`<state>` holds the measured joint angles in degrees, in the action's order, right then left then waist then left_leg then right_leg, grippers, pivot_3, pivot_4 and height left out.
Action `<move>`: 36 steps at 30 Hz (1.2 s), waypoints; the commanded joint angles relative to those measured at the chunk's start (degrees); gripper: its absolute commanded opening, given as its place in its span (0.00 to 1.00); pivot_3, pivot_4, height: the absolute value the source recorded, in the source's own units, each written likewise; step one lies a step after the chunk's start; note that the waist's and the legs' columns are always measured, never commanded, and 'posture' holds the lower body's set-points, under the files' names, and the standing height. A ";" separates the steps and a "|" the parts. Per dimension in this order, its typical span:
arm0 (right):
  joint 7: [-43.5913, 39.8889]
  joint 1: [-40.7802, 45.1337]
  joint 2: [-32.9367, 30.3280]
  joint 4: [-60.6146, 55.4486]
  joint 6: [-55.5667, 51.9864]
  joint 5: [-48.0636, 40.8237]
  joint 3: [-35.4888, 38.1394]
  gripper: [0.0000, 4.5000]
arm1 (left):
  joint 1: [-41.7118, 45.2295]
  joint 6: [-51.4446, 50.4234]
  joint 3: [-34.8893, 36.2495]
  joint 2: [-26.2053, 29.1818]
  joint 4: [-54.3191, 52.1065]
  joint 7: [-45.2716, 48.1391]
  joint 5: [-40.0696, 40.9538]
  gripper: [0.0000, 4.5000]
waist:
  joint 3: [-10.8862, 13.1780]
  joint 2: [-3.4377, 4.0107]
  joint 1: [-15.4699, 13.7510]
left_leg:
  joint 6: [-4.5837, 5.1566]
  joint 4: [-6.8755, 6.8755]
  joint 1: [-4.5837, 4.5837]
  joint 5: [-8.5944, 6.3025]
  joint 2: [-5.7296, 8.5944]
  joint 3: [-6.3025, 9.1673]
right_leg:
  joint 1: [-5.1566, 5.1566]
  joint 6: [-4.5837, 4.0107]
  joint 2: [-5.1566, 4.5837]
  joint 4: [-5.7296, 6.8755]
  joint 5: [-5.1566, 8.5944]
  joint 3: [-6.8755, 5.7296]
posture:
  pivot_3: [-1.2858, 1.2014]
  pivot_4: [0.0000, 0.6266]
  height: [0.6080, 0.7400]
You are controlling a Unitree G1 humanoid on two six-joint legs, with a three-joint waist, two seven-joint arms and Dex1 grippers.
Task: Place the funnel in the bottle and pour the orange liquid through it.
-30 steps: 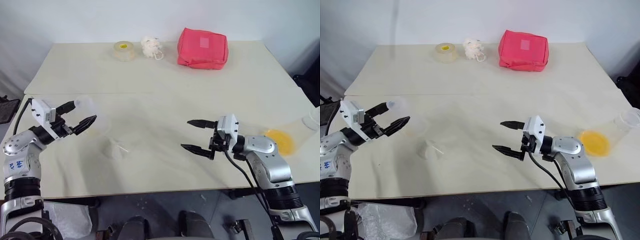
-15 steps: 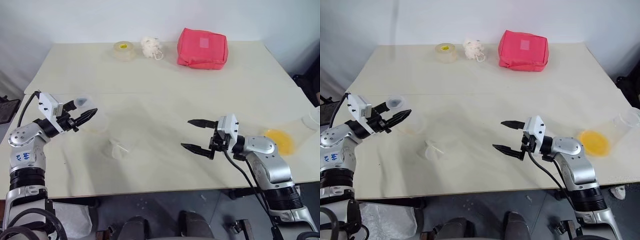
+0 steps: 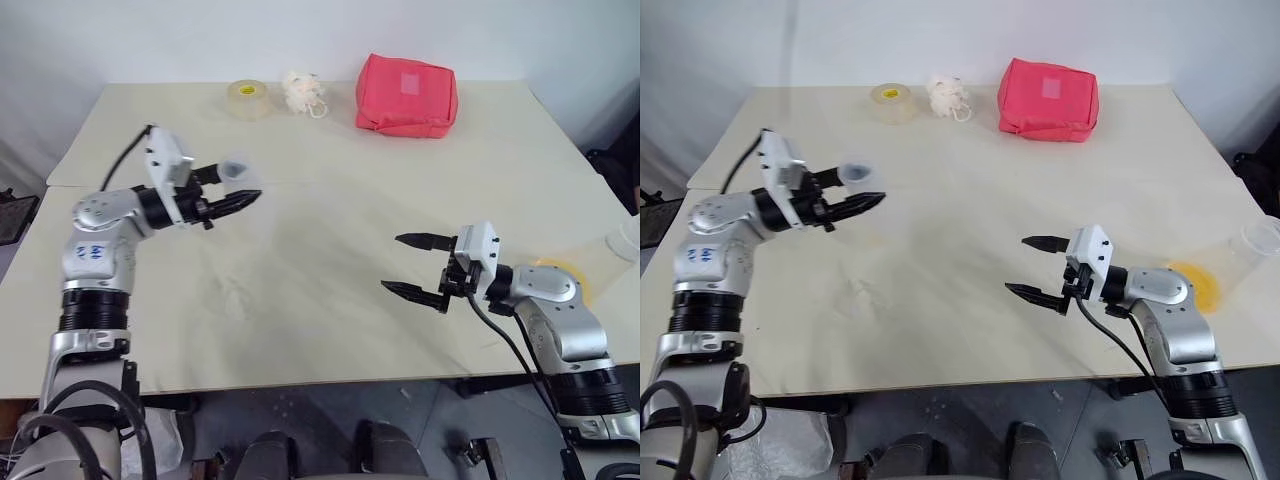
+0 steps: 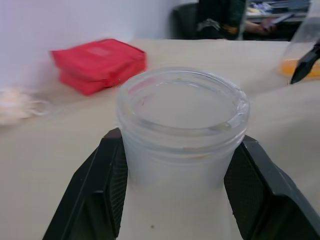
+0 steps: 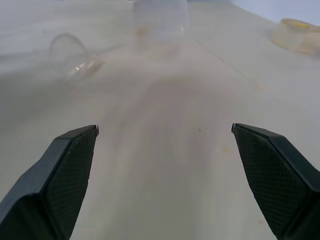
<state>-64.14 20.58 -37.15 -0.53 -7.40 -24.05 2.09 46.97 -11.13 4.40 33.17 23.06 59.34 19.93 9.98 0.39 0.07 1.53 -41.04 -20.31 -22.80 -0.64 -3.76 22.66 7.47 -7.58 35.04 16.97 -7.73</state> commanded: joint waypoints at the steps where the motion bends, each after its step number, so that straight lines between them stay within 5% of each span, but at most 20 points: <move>1: 0.08 -1.68 -1.98 -1.65 0.53 -1.06 3.65 1.00 | 5.22 -0.56 -3.41 -4.61 0.97 -0.17 -1.08 0.52 | 0.03 -0.05 -0.06 | 0.00 0.00 0.00 0.00 0.00 0.00 | 0.00 0.00 0.00 0.00 0.00 0.00 | 0.52 0.24 1.00; 10: 3.86 -8.52 -2.70 -8.53 -1.03 -1.82 7.81 1.00 | 12.50 4.20 -10.26 -19.37 10.23 1.23 -4.85 0.52 | 0.10 -0.16 -1.36 | 0.02 -0.10 -0.12 0.01 0.02 -0.24 | -0.01 0.03 0.01 -0.10 -0.01 -0.05 | 0.52 0.24 1.00; 21: 7.89 -14.90 -2.21 -14.15 -2.56 -3.78 11.99 1.00 | 10.67 6.86 -13.26 -22.43 13.34 3.12 -8.35 0.52 | 0.11 -0.18 -1.64 | 0.03 -0.13 -0.12 0.02 0.03 -0.31 | 0.00 0.03 0.00 -0.10 -0.01 -0.02 | 0.52 0.24 1.00; 28: 9.52 -14.81 -2.39 -15.75 -4.18 -5.81 13.07 1.00 | 9.82 4.76 -13.77 -22.07 11.28 2.79 -8.99 0.99 | 0.11 -0.18 -1.61 | 0.03 -0.13 -0.13 0.02 0.02 -0.29 | 0.00 0.03 0.00 -0.11 -0.01 -0.02 | 0.52 0.24 1.00; 36: 9.83 -13.91 -2.71 -15.32 -4.50 -5.84 12.80 1.00 | 9.54 0.48 -12.86 -20.70 8.06 3.83 -7.58 1.00 | 0.11 -0.18 -1.58 | 0.03 -0.13 -0.12 0.02 0.02 -0.22 | 0.00 0.03 0.00 -0.10 -0.01 -0.01 | 0.52 0.24 1.00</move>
<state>-54.47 6.11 -39.07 -14.28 -11.91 -28.97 13.67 56.53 -9.73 -9.45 12.00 33.96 62.40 11.11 10.09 0.22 -1.51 1.56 -41.18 -20.44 -22.78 -0.62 -3.97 22.65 7.50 -7.59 34.94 16.95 -7.74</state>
